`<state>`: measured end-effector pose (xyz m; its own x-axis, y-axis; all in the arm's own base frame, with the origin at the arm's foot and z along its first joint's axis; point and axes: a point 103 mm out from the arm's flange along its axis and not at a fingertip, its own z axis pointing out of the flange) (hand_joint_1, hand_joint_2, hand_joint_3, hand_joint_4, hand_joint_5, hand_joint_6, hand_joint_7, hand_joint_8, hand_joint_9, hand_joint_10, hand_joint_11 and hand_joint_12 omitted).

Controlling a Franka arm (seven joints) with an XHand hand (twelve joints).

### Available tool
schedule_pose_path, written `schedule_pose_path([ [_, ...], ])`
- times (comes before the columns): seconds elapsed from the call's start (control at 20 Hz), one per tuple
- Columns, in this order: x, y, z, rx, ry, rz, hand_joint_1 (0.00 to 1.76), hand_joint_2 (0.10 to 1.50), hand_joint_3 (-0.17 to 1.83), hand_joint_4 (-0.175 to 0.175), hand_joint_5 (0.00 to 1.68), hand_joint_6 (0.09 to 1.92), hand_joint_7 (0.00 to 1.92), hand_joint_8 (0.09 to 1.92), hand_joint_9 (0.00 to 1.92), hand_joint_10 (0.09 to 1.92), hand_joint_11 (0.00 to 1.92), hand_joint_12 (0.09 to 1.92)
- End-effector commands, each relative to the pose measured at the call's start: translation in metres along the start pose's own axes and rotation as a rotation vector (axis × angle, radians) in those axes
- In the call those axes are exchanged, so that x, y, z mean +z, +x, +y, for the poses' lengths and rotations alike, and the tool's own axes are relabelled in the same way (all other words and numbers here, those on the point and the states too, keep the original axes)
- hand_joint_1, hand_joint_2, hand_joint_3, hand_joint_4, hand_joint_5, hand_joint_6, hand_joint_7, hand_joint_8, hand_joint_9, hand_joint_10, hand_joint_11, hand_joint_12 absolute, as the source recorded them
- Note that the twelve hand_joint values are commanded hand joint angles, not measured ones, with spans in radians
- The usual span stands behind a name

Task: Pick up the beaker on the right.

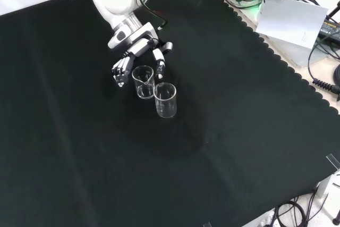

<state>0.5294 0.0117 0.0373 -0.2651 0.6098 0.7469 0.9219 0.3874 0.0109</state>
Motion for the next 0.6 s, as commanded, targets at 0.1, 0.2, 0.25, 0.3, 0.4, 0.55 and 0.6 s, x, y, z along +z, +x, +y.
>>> schedule_pose_path([
  [0.1, 0.0000, 0.0007, 0.0021, 0.009, -0.023, -0.001, 0.89, 0.51, 0.57, -0.023, 0.49, 0.09, 0.26, 0.59, 0.38, 0.61, 0.00, 1.34],
  [0.2, 0.0011, 0.0007, 0.0030, 0.008, -0.022, 0.001, 0.89, 0.51, 0.58, -0.024, 0.50, 0.09, 0.27, 0.60, 0.38, 0.61, 0.00, 1.34],
  [0.25, 0.0016, 0.0008, 0.0036, 0.007, -0.021, 0.001, 0.89, 0.51, 0.58, -0.024, 0.50, 0.09, 0.27, 0.60, 0.38, 0.61, 0.00, 1.34],
  [0.3, 0.0023, 0.0013, 0.0037, 0.007, -0.022, -0.003, 0.89, 0.51, 0.58, -0.024, 0.50, 0.09, 0.27, 0.60, 0.38, 0.61, 0.00, 1.34],
  [0.4, 0.0023, 0.0014, 0.0044, 0.010, -0.020, -0.003, 0.89, 0.51, 0.58, -0.024, 0.50, 0.09, 0.27, 0.60, 0.39, 0.61, 0.00, 1.34],
  [0.55, 0.0023, 0.0003, 0.0067, 0.012, -0.015, 0.000, 0.89, 0.52, 0.58, -0.024, 0.51, 0.09, 0.27, 0.60, 0.39, 0.61, 0.00, 1.34],
  [0.6, 0.0030, 0.0001, 0.0072, 0.011, -0.014, 0.001, 0.89, 0.52, 0.58, -0.024, 0.51, 0.09, 0.28, 0.60, 0.39, 0.61, 0.00, 1.34],
])
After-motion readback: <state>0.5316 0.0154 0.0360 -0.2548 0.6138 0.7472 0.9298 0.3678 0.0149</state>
